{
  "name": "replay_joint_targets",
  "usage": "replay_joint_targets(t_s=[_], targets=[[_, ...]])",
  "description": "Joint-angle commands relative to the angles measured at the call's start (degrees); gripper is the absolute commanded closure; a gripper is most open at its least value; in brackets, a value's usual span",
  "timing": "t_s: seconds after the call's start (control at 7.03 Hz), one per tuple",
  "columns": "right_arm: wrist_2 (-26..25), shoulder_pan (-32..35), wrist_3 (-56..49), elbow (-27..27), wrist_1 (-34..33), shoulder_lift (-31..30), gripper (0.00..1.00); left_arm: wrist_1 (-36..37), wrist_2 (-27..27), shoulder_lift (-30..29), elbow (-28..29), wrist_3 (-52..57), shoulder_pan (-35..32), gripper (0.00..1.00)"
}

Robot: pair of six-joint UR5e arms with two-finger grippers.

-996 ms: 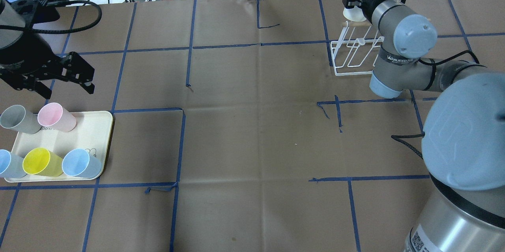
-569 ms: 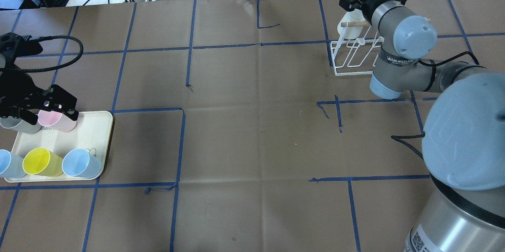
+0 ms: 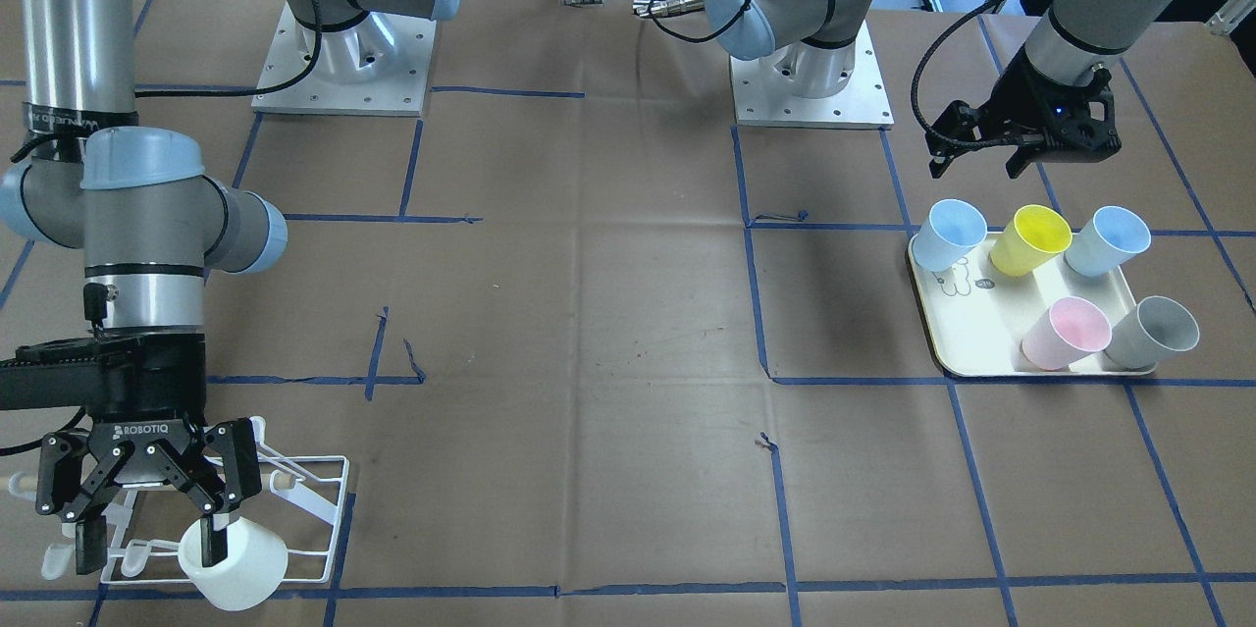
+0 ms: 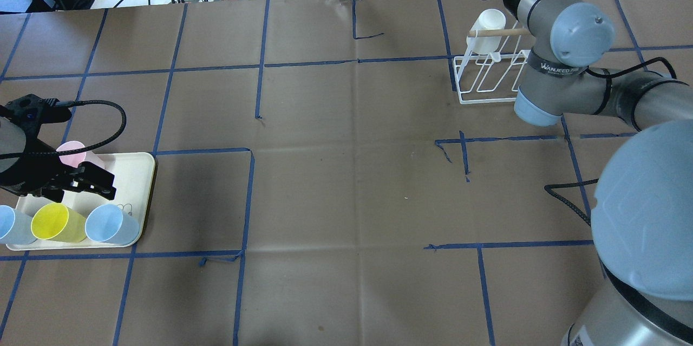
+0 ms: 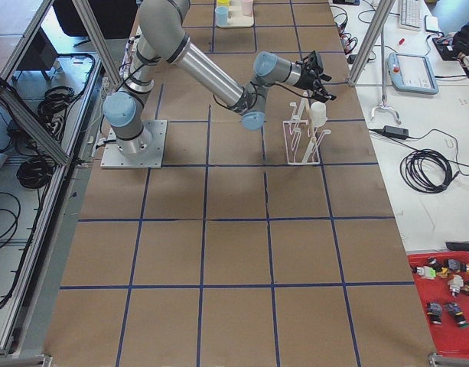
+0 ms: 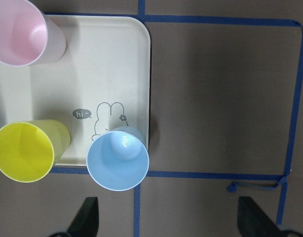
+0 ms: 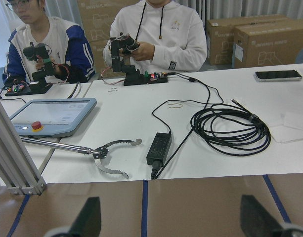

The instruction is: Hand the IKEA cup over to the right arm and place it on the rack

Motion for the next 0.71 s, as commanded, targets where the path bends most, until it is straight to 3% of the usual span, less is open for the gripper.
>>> replay_joint_targets(t_s=[0.0,0.28,0.57], targets=[[0.01,0.09,-0.51,-0.03,13.16,-5.13,0.0,7.24,-0.25,-0.78,-5.59,1.68,0.99,0.02],[-0.08,0.09,-0.52,-0.03,26.6,-11.09,0.0,14.63,-0.16,-5.58,-8.16,3.94,0.99,0.02],[0.01,1.05,-0.26,-0.46,40.41,-15.59,0.0,16.33,-0.16,-8.51,-8.86,4.58,0.99,0.03]])
